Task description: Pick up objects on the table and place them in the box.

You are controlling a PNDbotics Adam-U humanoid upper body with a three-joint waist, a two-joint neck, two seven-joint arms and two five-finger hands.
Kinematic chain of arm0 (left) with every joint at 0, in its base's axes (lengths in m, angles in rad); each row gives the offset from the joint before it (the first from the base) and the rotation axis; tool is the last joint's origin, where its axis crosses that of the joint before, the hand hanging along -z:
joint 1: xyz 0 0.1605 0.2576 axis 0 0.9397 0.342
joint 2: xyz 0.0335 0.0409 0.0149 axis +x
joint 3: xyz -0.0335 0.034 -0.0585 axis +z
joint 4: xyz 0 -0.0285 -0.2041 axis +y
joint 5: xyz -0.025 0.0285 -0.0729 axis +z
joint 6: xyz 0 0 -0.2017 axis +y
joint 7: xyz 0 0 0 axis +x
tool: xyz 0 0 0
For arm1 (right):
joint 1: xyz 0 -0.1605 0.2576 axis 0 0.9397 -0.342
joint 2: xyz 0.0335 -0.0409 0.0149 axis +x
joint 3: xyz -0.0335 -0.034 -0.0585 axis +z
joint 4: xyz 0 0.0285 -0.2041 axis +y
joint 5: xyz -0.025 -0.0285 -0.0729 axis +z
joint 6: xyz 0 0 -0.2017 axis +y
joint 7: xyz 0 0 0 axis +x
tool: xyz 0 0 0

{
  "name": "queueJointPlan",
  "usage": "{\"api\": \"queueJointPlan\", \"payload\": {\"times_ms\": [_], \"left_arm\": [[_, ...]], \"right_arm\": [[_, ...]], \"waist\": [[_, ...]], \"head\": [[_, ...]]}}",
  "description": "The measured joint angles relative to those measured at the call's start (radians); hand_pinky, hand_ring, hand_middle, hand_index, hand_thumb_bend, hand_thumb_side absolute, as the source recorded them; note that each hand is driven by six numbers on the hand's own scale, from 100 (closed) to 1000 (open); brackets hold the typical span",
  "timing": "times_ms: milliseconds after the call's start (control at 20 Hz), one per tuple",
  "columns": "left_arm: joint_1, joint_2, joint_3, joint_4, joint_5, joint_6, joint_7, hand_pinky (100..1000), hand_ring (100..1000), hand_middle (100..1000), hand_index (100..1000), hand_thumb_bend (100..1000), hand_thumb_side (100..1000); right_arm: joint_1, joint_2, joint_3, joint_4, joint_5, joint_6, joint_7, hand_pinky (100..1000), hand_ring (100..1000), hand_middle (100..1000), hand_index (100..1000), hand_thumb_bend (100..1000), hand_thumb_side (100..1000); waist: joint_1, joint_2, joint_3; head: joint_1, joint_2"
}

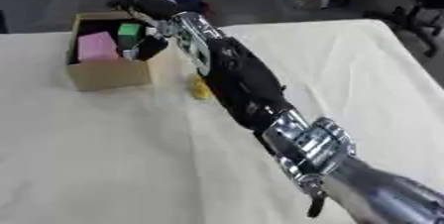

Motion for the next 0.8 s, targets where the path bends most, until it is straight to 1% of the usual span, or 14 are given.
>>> {"api": "queueJointPlan", "payload": {"times_ms": [200, 400, 550, 600, 700, 800], "left_arm": [[0.02, 0.002, 0.011, 0.003, -0.006, 0.0, 0.002, 730, 657, 614, 778, 501, 573], [0.026, 0.002, 0.017, 0.005, -0.008, 0.002, 0.004, 730, 657, 614, 779, 500, 574], [0.026, 0.002, 0.018, 0.005, -0.008, 0.002, 0.004, 730, 657, 614, 779, 498, 575], [0.026, 0.002, 0.018, 0.005, -0.008, 0.002, 0.004, 730, 657, 614, 779, 498, 575], [0.025, 0.002, 0.02, 0.005, -0.008, 0.002, 0.004, 730, 657, 614, 779, 498, 575], [0.025, 0.002, 0.02, 0.005, -0.008, 0.002, 0.004, 730, 657, 614, 779, 496, 575]], "right_arm": [[0.055, -0.056, 0.012, -0.069, -0.041, 0.017, 0.149, 834, 866, 901, 1000, 266, 375], [0.088, -0.075, 0.013, -0.073, -0.05, 0.049, 0.251, 837, 874, 914, 1000, 281, 393], [0.092, -0.071, 0.012, -0.041, -0.023, 0.062, 0.278, 837, 879, 931, 1000, 280, 404], [0.092, -0.067, 0.01, -0.025, -0.007, 0.064, 0.278, 846, 896, 953, 1000, 304, 401], [0.092, -0.055, 0.004, 0.008, 0.04, 0.071, 0.266, 852, 908, 963, 1000, 326, 398], [0.092, -0.042, -0.004, 0.042, 0.106, 0.077, 0.237, 855, 915, 960, 1000, 346, 407]], "waist": [[0.0, -0.01, -0.036], [0.0, -0.011, -0.053], [0.001, -0.011, -0.052], [0.002, -0.011, -0.05], [0.004, -0.011, -0.045], [0.008, -0.011, -0.041]], "head": [[0.018, 0.009], [0.029, 0.015], [0.032, 0.015], [0.033, 0.015], [0.033, 0.015], [0.033, 0.015]]}}
